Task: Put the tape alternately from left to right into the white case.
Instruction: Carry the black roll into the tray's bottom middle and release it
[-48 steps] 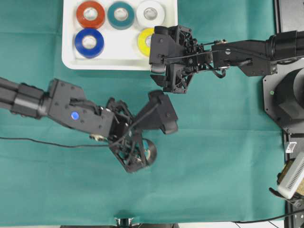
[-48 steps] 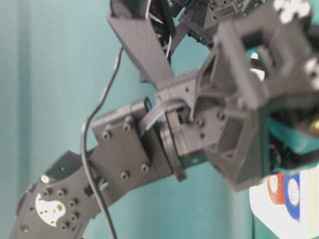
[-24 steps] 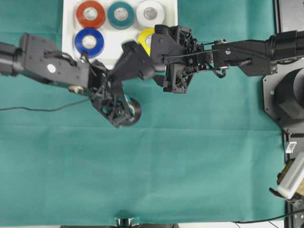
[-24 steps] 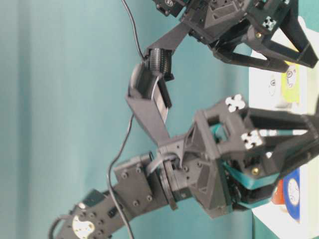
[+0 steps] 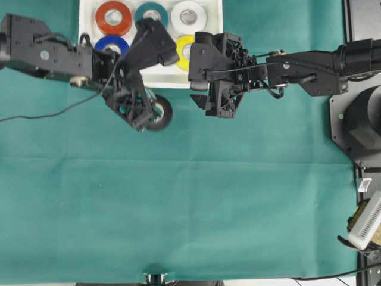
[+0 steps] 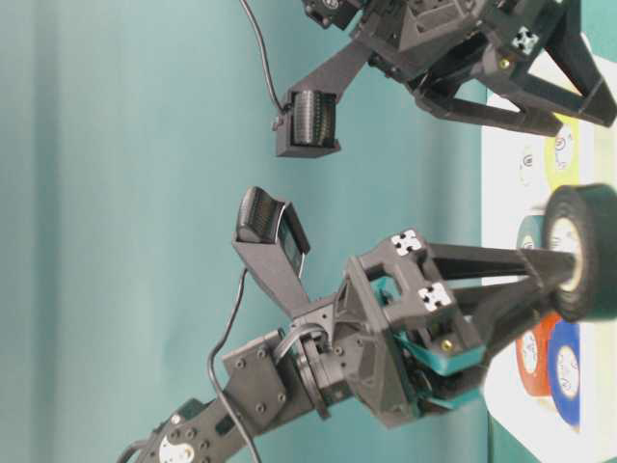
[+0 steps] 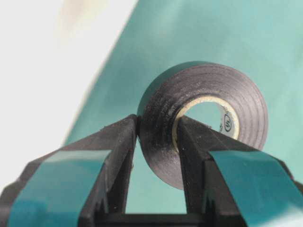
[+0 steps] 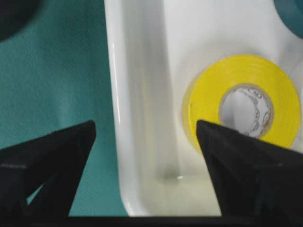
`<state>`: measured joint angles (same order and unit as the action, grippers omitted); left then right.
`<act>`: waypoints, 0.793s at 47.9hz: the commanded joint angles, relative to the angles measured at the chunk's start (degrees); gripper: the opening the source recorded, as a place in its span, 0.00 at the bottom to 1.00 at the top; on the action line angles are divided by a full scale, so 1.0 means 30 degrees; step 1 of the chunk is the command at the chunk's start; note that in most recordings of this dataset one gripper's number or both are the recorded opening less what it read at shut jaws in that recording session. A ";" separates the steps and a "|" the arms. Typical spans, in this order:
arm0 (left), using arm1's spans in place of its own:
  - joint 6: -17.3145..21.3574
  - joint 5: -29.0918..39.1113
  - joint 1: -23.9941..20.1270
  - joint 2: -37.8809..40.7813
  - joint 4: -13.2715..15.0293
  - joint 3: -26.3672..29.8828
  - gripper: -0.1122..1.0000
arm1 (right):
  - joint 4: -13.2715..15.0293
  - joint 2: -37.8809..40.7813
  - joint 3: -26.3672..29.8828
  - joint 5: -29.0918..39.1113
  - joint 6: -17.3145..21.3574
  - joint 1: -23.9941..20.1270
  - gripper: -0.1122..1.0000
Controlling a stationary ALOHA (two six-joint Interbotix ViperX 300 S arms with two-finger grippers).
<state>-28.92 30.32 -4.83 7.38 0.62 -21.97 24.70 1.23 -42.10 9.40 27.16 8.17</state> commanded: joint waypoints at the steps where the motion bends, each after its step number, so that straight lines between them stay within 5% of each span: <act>1: 0.0557 -0.0352 -0.0586 -0.0410 -0.0029 0.0410 0.33 | 0.0000 -0.0527 0.0146 -0.0117 0.0029 -0.0059 0.81; 18: 0.2168 -0.1172 -0.2578 -0.0234 0.0029 0.0527 0.33 | -0.0029 -0.0527 0.0117 -0.0146 0.0029 -0.0059 0.81; 38: 0.2373 -0.1377 -0.3135 -0.0234 0.0088 0.0498 0.32 | -0.0029 -0.0527 0.0117 -0.0146 0.0029 -0.0059 0.81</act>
<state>-21.80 26.63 -13.97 7.65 0.79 -21.71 24.70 1.23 -42.19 9.40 27.16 8.09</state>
